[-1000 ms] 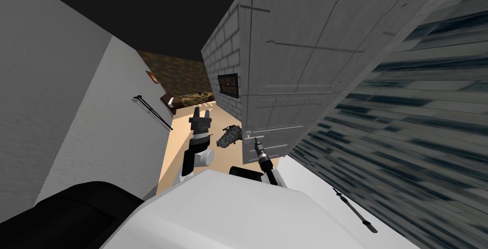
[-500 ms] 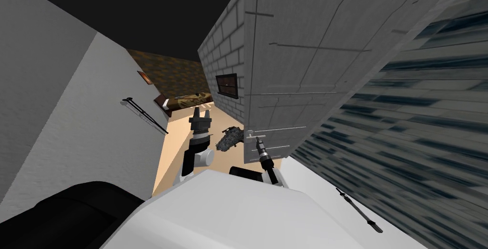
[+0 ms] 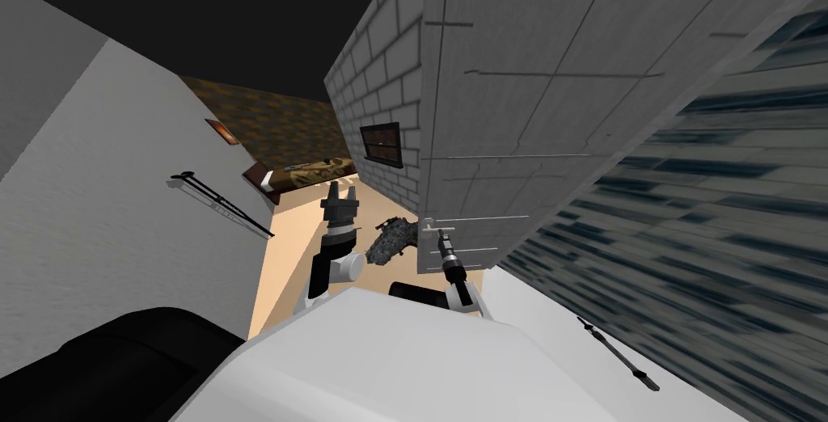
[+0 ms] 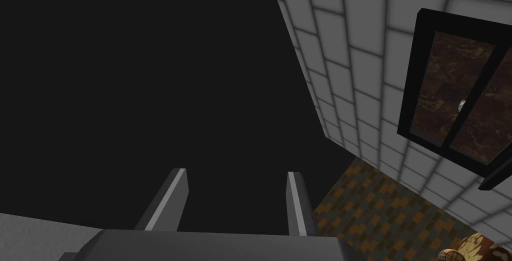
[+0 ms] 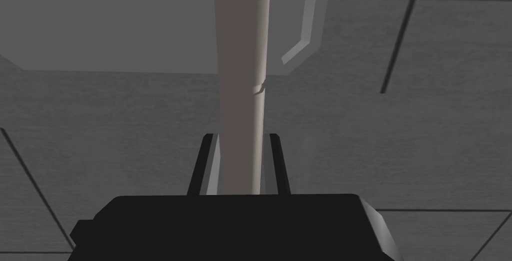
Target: Push the door open
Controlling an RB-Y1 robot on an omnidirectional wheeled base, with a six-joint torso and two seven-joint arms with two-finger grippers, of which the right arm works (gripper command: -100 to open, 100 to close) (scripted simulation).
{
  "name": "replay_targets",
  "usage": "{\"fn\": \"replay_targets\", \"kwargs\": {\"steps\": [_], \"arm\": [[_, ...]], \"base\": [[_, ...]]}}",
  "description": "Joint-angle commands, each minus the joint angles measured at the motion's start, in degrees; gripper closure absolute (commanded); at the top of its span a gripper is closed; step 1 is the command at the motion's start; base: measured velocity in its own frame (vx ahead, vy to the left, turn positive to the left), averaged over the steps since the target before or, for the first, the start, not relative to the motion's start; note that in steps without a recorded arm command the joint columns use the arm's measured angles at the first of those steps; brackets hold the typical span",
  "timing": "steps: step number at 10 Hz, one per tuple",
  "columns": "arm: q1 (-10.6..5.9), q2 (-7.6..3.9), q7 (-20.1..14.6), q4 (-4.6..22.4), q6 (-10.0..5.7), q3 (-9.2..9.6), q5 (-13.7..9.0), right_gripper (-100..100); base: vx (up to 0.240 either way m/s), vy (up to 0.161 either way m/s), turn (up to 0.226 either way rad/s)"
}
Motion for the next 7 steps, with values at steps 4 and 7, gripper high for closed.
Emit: {"fn": "replay_targets", "kwargs": {"steps": [4, 7], "arm": [[-0.64, -2.22, 0.3, 0.1, 0.06, -2.75, -0.9, 100], [-1.13, -2.45, 0.6, 0.3, 0.13, -5.05, -1.7, 100]], "base": [[0.132, 0.121, -0.081], [0.181, 0.178, -0.119]]}}
